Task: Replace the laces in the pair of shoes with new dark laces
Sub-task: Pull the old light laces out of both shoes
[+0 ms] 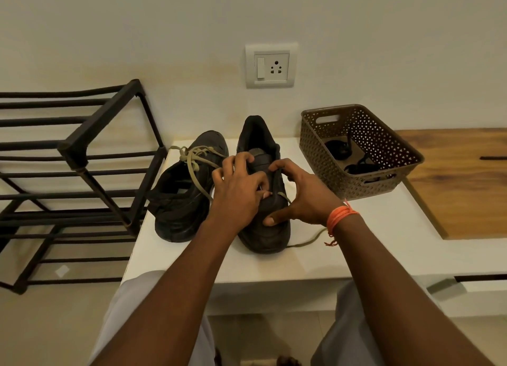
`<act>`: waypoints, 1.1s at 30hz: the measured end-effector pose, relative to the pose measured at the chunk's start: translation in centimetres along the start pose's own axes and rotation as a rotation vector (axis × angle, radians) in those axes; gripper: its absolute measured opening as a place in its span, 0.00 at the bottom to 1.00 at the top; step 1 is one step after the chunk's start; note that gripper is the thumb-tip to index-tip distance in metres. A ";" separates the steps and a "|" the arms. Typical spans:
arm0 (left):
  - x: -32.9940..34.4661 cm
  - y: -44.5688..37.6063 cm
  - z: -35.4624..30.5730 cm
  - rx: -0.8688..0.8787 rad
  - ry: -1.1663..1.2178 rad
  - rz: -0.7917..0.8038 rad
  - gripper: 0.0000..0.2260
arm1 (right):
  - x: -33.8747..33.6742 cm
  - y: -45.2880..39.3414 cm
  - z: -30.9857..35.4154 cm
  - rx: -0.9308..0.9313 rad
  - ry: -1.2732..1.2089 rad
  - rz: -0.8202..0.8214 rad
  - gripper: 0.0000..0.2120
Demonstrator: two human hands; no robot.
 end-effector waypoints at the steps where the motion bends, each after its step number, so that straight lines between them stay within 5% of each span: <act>1: 0.1 0.0 0.0 0.013 -0.008 0.002 0.05 | 0.0 0.0 0.0 0.001 0.002 0.001 0.43; 4: -0.5 0.1 -0.5 0.033 -0.120 -0.124 0.06 | -0.2 0.0 0.0 0.001 0.015 -0.006 0.43; 8: -3.2 1.0 1.7 -0.295 -0.140 -0.397 0.09 | -0.6 0.0 0.1 0.032 0.054 -0.010 0.42; 10: -3.1 1.1 2.5 -0.354 -0.104 -0.378 0.11 | -0.7 0.0 0.2 0.034 0.088 -0.012 0.42; 15: -0.8 0.8 -1.2 0.040 0.014 -0.123 0.12 | -0.9 0.2 0.5 0.005 0.058 -0.010 0.40; 19: -0.1 0.7 -0.8 0.041 -0.077 -0.063 0.08 | -0.9 0.3 0.4 -0.002 0.033 -0.007 0.39; 22: -2.2 0.5 -0.2 -0.032 -0.073 -0.275 0.06 | -1.0 0.3 0.3 0.004 0.024 -0.011 0.39; 24: -5.0 1.4 2.0 -0.249 0.041 -0.542 0.06 | -1.0 0.2 0.4 0.007 0.022 -0.006 0.39; 26: -6.3 2.1 4.2 -0.426 0.153 -0.645 0.08 | -1.0 0.1 0.4 0.012 0.026 0.000 0.40; 29: -5.8 1.2 4.0 -0.308 0.207 -0.497 0.13 | -1.0 0.1 0.4 0.017 0.020 0.010 0.40; 33: -1.7 0.5 -0.5 0.029 0.051 -0.078 0.14 | -0.9 0.2 0.4 0.003 0.005 0.002 0.39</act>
Point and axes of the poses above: each hand's wrist, its own y-axis away from the middle knuckle, its own x-axis out of the palm, z = x × y, the point moved 8 cm from there along -y, towards the middle knuckle, and after that the axes turned 10 degrees about y, right-handed, at the moved point
